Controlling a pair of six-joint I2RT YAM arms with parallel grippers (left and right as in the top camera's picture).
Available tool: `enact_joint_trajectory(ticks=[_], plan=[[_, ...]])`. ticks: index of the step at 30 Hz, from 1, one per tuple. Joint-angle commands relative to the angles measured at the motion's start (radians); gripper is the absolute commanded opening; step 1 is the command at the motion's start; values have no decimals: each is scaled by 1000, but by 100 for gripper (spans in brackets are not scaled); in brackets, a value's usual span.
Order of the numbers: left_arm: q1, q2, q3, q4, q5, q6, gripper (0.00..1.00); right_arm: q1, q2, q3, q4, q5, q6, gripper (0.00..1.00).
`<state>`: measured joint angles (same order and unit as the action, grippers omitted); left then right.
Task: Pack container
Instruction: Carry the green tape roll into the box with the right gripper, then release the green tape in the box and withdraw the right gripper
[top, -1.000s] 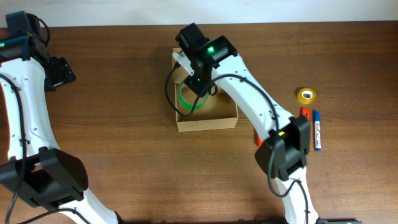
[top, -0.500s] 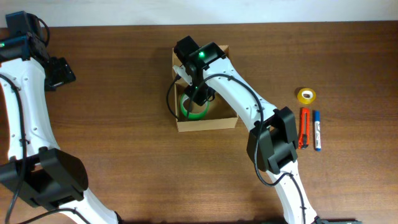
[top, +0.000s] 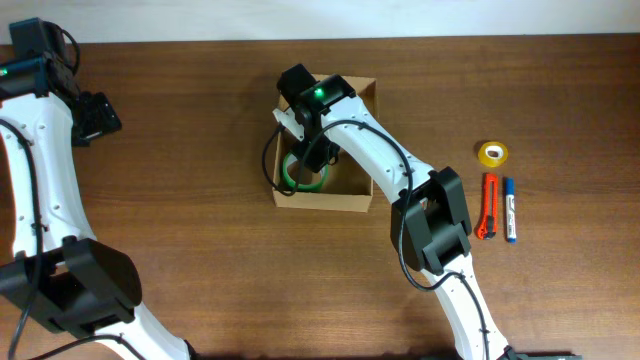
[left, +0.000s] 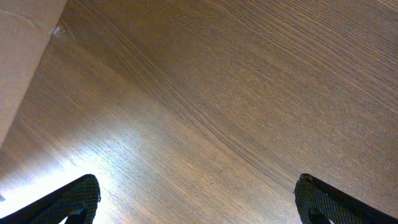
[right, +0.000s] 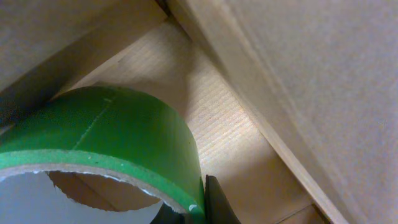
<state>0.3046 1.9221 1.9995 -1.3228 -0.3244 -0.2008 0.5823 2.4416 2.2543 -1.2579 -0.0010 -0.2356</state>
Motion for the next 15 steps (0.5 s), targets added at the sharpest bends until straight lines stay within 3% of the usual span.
enact_joint_trajectory(ticks=[1,5,12,15], plan=[[6,-30,-5,0,4,16,100,0,4,0,5,-18,10,4],[6,-30,-5,0,4,16,100,0,4,0,6,-18,10,4],[6,-30,-5,0,4,16,100,0,4,0,6,-17,9,32],[6,-30,-5,0,5,16,100,0,4,0,6,-18,9,32]])
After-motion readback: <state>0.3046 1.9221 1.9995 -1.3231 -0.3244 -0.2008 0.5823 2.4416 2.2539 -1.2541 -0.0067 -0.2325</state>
